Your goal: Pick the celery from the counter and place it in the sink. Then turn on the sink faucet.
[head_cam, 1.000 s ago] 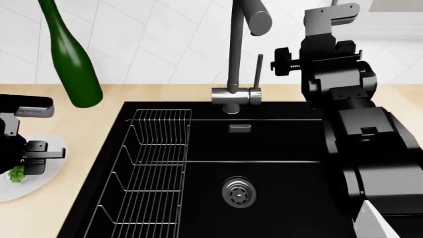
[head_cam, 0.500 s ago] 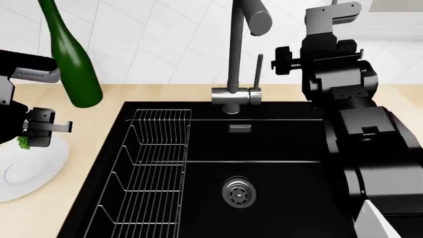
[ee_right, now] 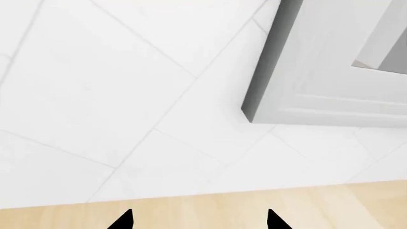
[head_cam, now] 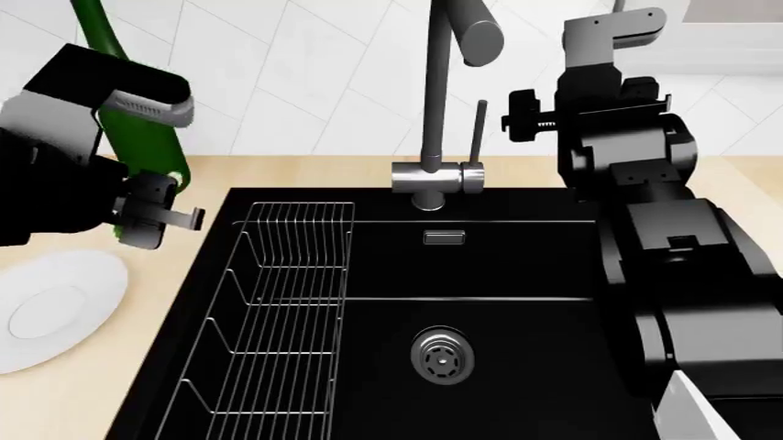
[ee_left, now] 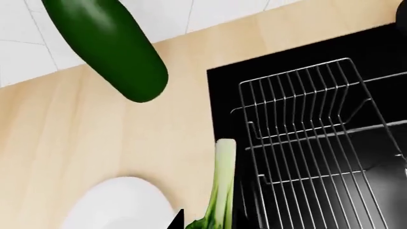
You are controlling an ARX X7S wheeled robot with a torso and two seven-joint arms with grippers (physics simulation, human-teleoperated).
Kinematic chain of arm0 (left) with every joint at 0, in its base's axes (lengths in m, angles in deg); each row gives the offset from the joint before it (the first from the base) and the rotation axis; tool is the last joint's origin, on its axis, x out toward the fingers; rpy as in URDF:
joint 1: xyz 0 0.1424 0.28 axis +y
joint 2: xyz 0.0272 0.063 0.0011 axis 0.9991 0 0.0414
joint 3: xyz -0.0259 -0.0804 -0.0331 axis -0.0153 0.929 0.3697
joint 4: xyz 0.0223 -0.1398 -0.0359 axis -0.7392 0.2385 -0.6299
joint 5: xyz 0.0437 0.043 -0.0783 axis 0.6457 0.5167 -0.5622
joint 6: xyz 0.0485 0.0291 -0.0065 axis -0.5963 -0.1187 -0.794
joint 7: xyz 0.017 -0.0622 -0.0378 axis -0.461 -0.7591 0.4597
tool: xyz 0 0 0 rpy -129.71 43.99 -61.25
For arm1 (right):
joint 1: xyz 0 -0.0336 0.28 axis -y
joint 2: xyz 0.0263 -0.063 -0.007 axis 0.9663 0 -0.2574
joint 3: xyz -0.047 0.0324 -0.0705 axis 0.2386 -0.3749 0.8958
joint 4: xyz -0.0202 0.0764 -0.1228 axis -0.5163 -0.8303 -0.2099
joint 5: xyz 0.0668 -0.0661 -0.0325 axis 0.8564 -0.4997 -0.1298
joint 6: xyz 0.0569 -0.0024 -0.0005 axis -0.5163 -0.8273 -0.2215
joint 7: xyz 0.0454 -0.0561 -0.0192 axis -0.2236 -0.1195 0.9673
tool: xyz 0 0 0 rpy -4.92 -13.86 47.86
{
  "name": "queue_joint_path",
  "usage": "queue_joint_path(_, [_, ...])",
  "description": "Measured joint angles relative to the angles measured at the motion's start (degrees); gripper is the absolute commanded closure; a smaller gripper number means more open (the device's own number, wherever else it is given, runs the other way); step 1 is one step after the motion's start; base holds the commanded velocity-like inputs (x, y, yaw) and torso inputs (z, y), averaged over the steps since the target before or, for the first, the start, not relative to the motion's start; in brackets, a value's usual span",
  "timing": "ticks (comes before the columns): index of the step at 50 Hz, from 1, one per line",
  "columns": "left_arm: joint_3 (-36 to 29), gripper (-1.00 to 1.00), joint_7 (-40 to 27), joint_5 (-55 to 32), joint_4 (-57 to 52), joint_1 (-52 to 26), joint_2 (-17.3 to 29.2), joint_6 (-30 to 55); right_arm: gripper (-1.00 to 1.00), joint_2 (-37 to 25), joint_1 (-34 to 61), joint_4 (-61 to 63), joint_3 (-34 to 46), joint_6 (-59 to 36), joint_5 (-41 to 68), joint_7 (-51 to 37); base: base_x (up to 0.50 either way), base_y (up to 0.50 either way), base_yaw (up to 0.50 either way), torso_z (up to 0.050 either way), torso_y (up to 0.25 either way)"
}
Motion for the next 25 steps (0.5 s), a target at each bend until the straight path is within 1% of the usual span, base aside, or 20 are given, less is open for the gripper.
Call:
queue_joint_path(9, [1.1, 1.00, 4.5, 2.1, 0.4, -0.1, -5.3, 0.0, -1.00, 0.0, -0.1, 0.0, 0.0, 0.0, -0.1, -0.2, 0.00, 0.00, 0.00, 0.000, 0.000])
queue_joint_path(25, [3.0, 1.00, 16.7, 9.2, 1.5, 2.7, -16.2, -1.5, -1.00, 0.0, -0.4, 0.0, 0.0, 0.2, -0.1, -0.6, 0.00, 0.00, 0.00, 0.000, 0.000])
